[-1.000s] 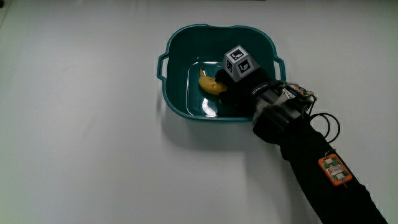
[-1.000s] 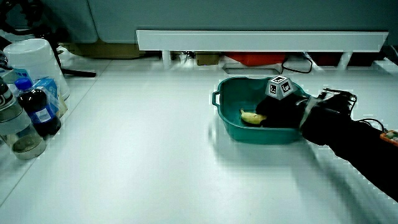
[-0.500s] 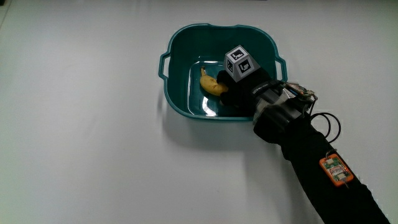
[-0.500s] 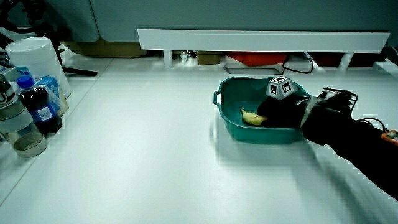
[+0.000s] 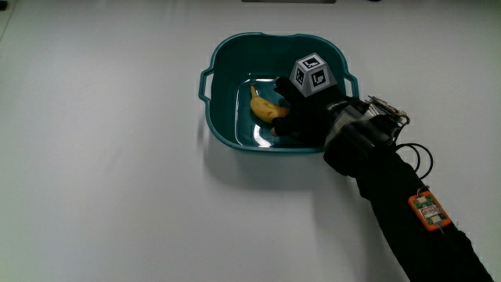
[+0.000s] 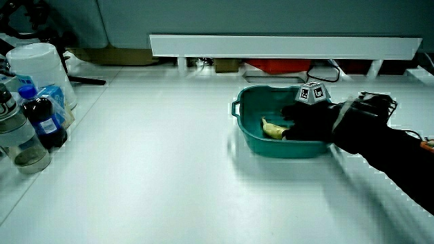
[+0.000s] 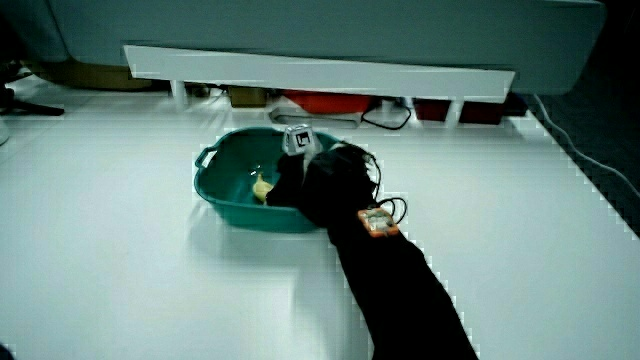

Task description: Place banana into plate

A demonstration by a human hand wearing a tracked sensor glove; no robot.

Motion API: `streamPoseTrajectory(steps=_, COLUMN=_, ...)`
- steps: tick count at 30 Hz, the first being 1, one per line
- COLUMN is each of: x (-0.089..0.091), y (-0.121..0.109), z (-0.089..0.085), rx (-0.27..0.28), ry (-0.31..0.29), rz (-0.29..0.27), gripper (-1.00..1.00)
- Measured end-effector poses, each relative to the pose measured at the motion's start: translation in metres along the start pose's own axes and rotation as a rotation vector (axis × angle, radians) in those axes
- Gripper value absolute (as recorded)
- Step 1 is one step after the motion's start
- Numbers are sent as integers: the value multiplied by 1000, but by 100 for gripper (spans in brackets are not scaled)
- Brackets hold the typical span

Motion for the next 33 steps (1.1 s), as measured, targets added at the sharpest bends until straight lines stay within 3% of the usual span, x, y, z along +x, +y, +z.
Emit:
streamPoseTrajectory(steps=2, x=-1, y=-1, z=1, rx=11, ry=-19, rz=-10, gripper=-100)
streamPoseTrajectory(steps=4, x=1, y=0, z=-2, rx=-4, ry=0, rz=-6, gripper=-100)
streamPoseTrajectory(steps=7, x=3, y=-3, z=1, rx=27, ry=16, rz=2, gripper=-100)
streamPoseTrajectory(steps=12, x=11, y=-20, z=19, rx=127, ry=100, rz=22, gripper=-100)
streamPoseTrajectory(steps=16, x=23, y=-28, z=25, rx=142, ry=125, rz=20, gripper=-100)
streamPoseTrajectory(steps=20, x=31, y=-51, z=31, rx=222, ry=129, rz=20, gripper=-100)
streamPoseTrajectory(steps=21, x=37, y=-48, z=26, rx=215, ry=179, rz=106, gripper=-100)
streamPoseTrajectory(steps=26, x=55, y=-78, z=26, rx=260, ry=243, rz=80, gripper=-100)
streamPoseTrajectory(steps=31, x=59, y=-121, z=29, rx=332, ry=203, rz=66, gripper=-100)
streamPoseTrajectory(steps=33, x=52, y=-140, z=31, rx=324, ry=154, rz=6, gripper=-100)
